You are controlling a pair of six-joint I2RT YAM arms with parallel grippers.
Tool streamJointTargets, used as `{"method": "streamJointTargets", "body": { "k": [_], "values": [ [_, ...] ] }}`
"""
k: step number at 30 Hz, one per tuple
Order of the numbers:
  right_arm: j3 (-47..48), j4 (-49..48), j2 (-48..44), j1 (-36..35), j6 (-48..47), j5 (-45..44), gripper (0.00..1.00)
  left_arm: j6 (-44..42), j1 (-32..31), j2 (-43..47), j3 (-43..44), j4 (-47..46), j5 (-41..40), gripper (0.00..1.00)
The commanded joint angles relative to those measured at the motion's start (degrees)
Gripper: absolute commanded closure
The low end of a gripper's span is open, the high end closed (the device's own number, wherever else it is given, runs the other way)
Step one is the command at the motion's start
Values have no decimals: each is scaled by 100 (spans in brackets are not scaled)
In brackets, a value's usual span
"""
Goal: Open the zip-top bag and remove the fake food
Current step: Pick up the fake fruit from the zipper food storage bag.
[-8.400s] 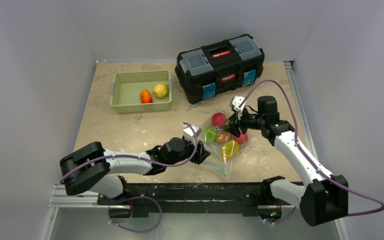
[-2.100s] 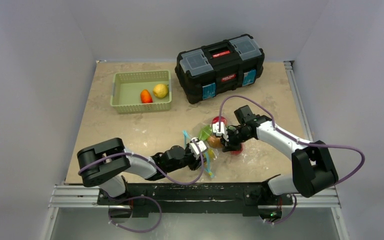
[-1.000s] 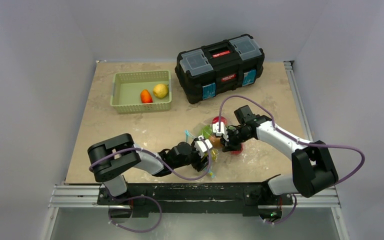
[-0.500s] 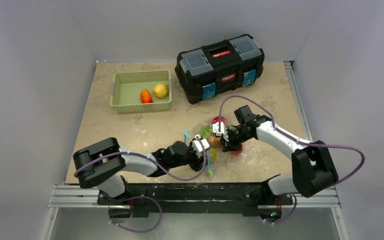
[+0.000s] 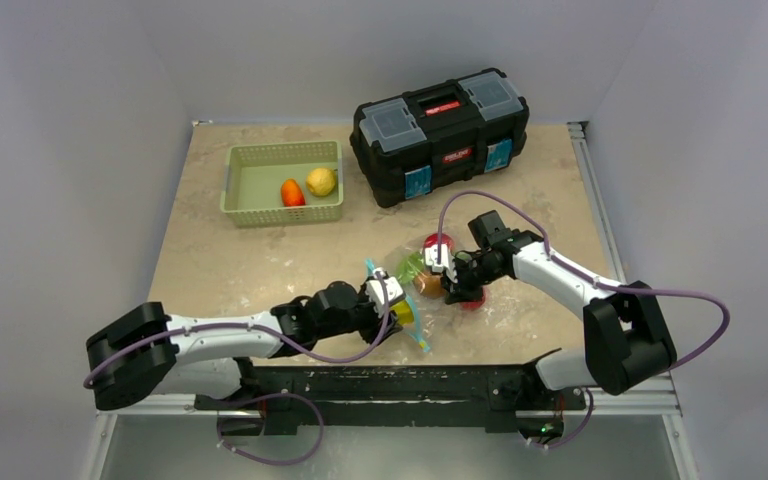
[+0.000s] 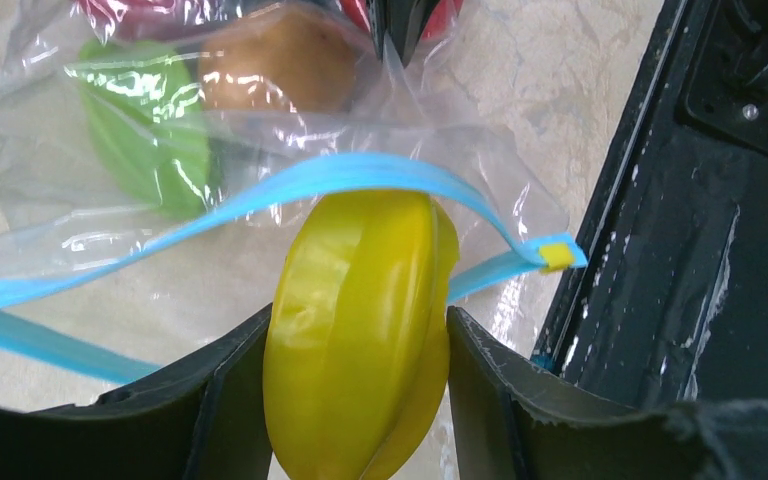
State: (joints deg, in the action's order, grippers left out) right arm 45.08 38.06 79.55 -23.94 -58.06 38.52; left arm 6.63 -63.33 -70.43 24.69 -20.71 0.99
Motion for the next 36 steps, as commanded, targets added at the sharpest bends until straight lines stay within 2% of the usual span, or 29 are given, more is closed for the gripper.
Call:
{"method": "streamJointTargets", "body": {
  "k": [1,8,20,26,36],
  "values": [
    [112,-52,-71,-5,-34,70,100,187,70,549,-98,760,-151,100],
    [111,-62,-66,-4,-29,103,100,356,107,1583,-203,1735,-431,100],
    [106,-79,-58,-1,-33,103,100,983,361,2770,-24,3247,-672,100],
    [108,-89,-56,-4,-34,95,100,1220,741,3244,236,3958,-539,100],
    [99,-98,-36,0,-47,85,100,1269,968,3681,814,4847,-663,100]
  ]
}}
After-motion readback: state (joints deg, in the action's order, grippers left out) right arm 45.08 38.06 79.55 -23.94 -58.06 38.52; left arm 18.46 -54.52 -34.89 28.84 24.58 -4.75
